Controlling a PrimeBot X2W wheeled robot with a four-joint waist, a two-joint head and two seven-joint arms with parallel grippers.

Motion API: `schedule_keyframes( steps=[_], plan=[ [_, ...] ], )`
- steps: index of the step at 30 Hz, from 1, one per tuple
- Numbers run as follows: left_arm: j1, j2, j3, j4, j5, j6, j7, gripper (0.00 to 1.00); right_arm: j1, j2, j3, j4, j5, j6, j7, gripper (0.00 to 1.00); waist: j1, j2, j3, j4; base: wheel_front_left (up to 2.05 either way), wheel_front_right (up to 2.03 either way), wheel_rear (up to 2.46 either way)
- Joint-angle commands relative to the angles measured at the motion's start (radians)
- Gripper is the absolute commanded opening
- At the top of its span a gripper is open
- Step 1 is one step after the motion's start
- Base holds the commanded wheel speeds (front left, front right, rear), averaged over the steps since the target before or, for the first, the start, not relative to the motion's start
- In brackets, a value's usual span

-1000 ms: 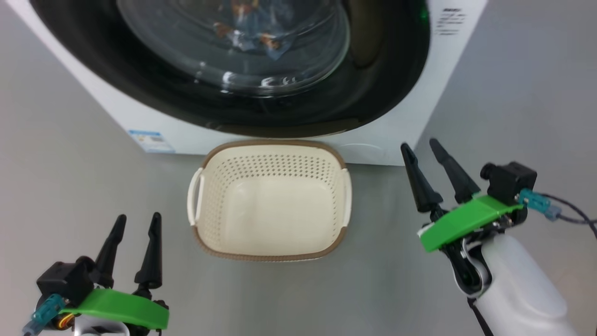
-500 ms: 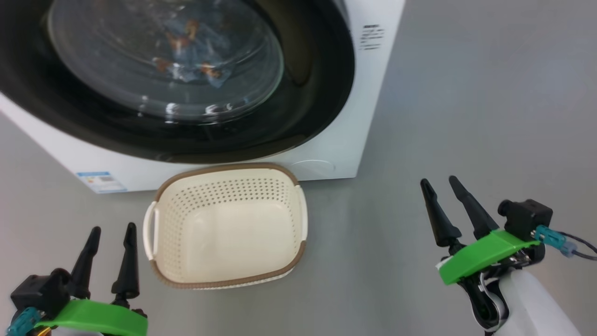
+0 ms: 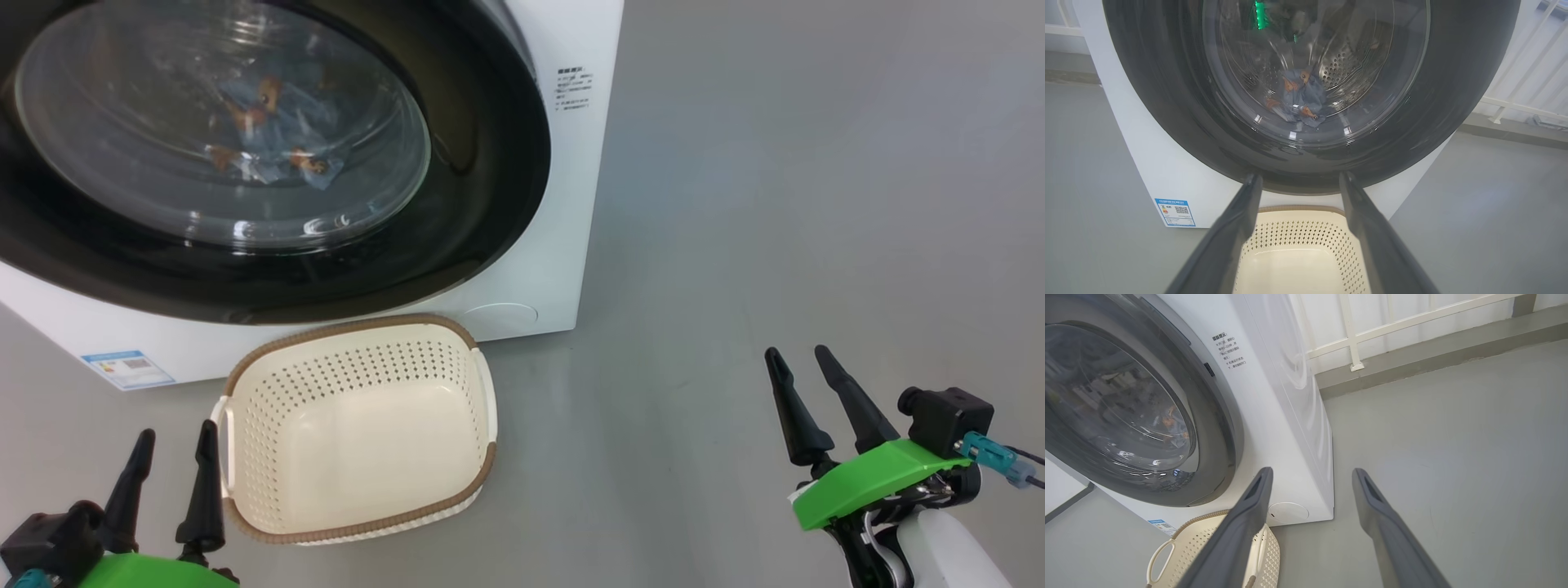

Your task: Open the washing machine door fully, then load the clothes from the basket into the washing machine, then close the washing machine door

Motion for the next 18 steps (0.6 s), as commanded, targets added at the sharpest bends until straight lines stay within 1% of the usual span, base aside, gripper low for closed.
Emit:
schedule_keyframes(
  steps=[1,18],
  plan=[
    [-0.006,0.033,0.044,-0.022,0.01,-0.002,-0.006,1.0,0.013,-0.012,0.016,-0.027,0.01,-0.001,-0.005,1.0,0.0,0.0,-0.006,-0.007,0.0,0.0,0.0],
    [0.006,0.031,0.064,-0.021,0.036,-0.002,-0.006,1.0,0.032,-0.001,0.006,-0.03,0.007,-0.001,-0.005,1.0,0.0,0.0,-0.016,-0.015,0.0,0.0,0.0]
  ],
)
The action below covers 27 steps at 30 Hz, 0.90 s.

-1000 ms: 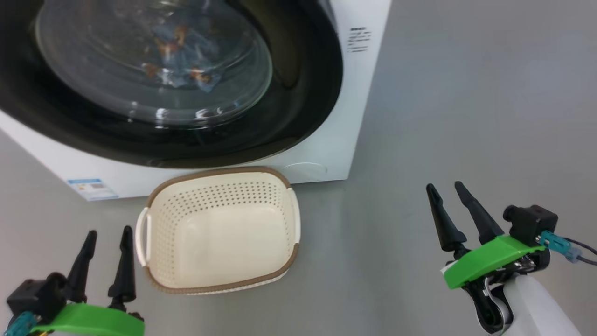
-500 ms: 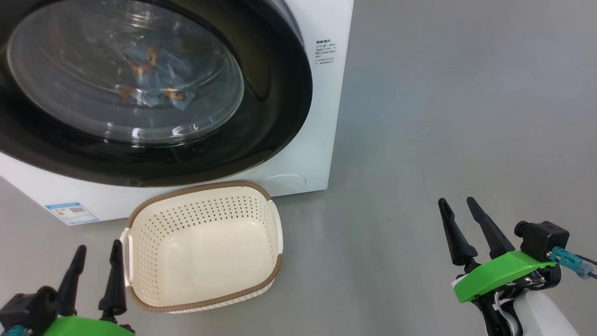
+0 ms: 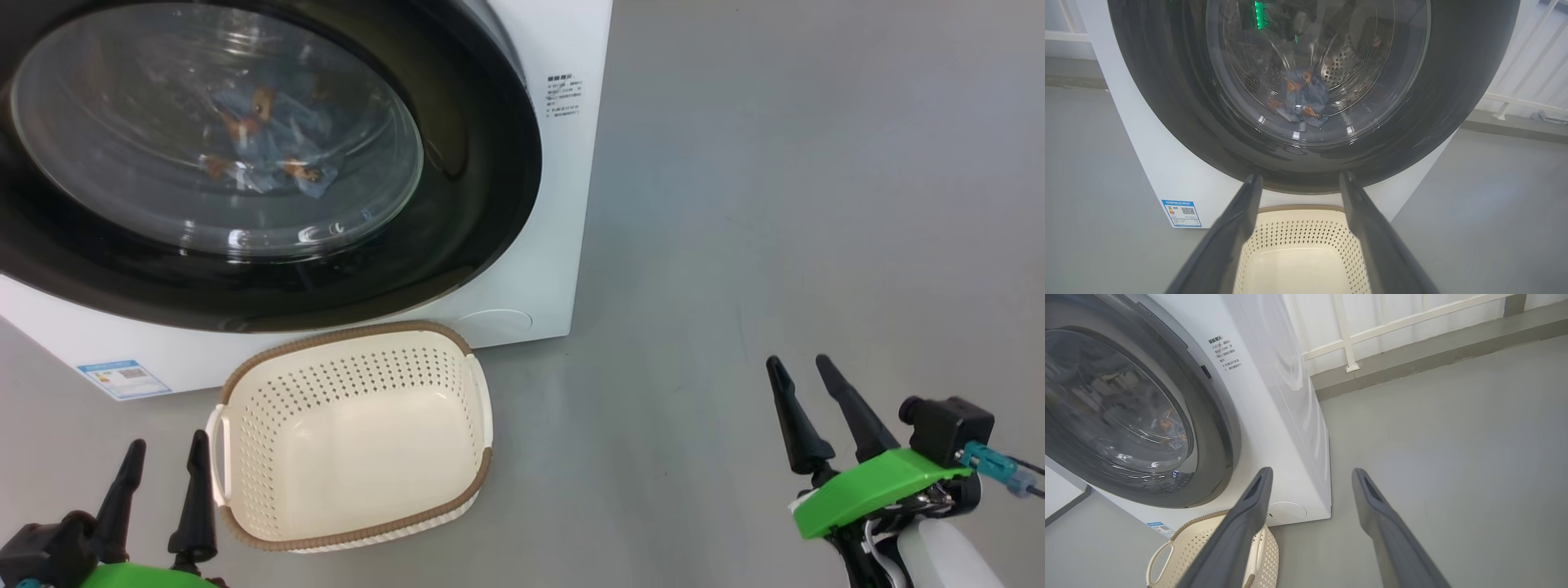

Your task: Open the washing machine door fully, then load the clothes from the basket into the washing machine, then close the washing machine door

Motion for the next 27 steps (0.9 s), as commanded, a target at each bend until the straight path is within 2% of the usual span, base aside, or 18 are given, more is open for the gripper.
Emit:
schedule_keyframes(
  steps=[1,8,9,13,20,23,27],
  plan=[
    [-0.014,0.03,0.042,-0.021,0.011,-0.002,-0.006,1.0,0.009,-0.005,0.015,-0.024,0.006,-0.001,-0.005,1.0,-0.0001,0.0,0.0,0.0,0.0,0.0,0.0],
    [-0.011,0.024,0.054,-0.016,0.014,-0.002,-0.006,1.0,0.012,-0.005,0.015,-0.024,0.006,-0.001,-0.005,1.0,-0.0001,0.0,-0.005,-0.002,0.0,0.0,0.0],
    [0.0,-0.002,0.014,0.002,0.006,0.0,0.0,0.0,0.004,0.001,0.0,0.001,0.0,0.0,0.0,0.0,0.0,0.0,-0.005,-0.002,0.0,0.0,0.0],
    [0.002,-0.038,-0.002,0.045,0.004,0.0,0.002,0.0,0.023,0.017,0.009,0.043,0.001,0.0,0.001,0.0,0.0,0.0,-0.006,-0.002,0.0,0.0,0.0],
    [0.002,-0.043,0.003,0.04,-0.064,0.001,0.02,0.0,0.032,0.023,-0.004,0.028,0.062,0.0,0.02,0.0,0.0023,0.0,-0.016,0.003,0.0,0.0,0.0],
    [-0.001,-0.045,0.005,0.042,-0.092,0.001,0.028,0.0,0.035,0.025,-0.009,0.024,0.088,0.0,0.028,0.0,0.0005,0.0,-0.018,0.004,0.0,0.0,0.0],
    [-0.006,-0.048,0.009,0.046,-0.13,0.001,0.039,0.0,0.037,0.029,-0.017,0.019,0.123,0.0,0.039,0.0,0.0001,0.0,-0.021,0.007,0.0,0.0,0.0]
  ],
)
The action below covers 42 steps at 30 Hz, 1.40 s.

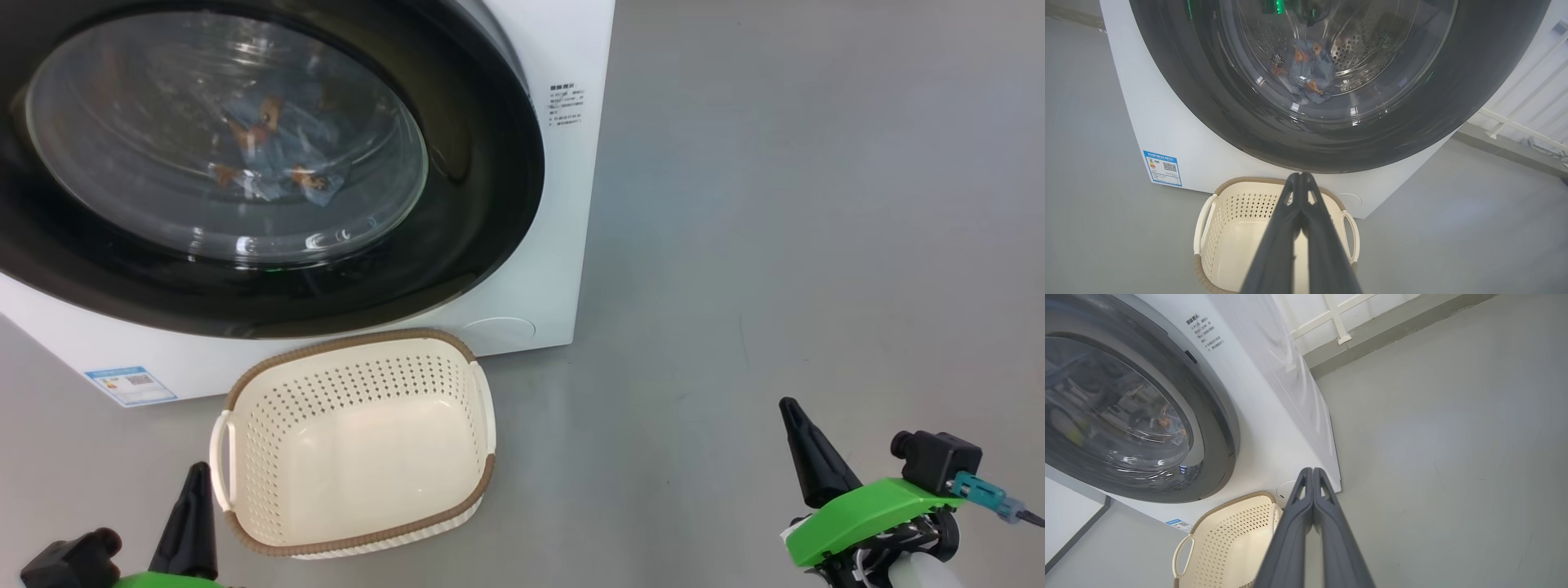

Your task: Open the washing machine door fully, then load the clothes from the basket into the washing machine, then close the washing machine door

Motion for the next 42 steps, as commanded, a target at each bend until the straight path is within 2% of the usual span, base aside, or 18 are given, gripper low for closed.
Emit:
schedule_keyframes(
  steps=[1,42],
  plan=[
    [-0.011,0.017,0.015,-0.017,-0.03,0.0,0.005,0.0,-0.007,-0.005,-0.015,-0.032,0.031,0.0,0.006,0.0,-0.0001,0.0,-0.002,0.001,0.0,0.0,0.0],
    [-0.042,-0.018,0.052,-0.006,-0.407,-0.002,0.118,0.0,0.029,0.031,-0.095,-0.099,0.373,0.0,0.121,0.0,-0.0001,0.0,-0.046,0.024,0.0,0.0,0.0]
  ],
)
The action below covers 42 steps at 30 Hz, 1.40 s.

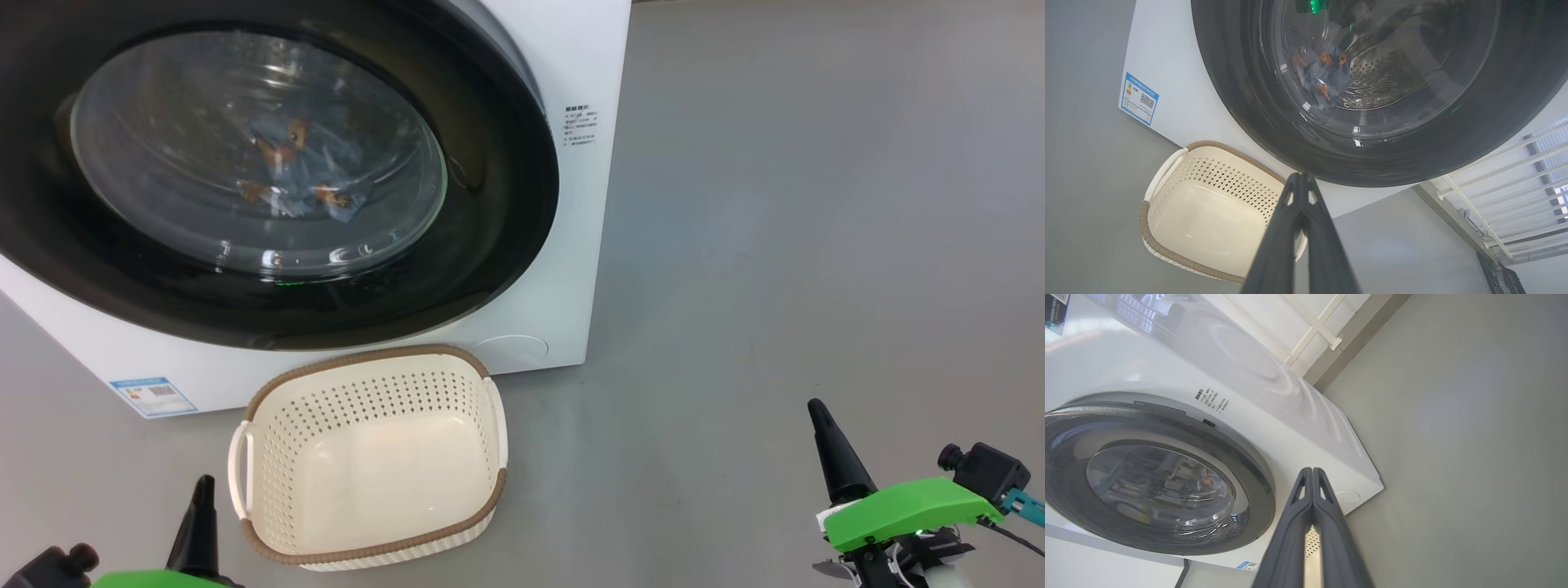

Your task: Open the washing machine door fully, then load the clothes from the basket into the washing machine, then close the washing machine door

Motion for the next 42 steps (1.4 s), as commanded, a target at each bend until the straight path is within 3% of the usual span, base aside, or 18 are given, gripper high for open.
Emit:
schedule_keyframes(
  steps=[1,42],
  plan=[
    [-0.037,0.015,0.023,-0.018,-0.031,-0.002,0.007,0.0,-0.009,-0.001,-0.006,-0.033,0.032,-0.001,0.007,0.0,-0.0001,0.0,-0.003,0.002,0.0,0.0,0.0],
    [-0.067,-0.025,0.067,-0.01,-0.412,-0.002,0.128,0.0,0.029,0.04,-0.093,-0.103,0.378,-0.001,0.129,0.0,-0.0001,0.0,-0.048,0.025,0.0,0.0,0.0]
  ],
)
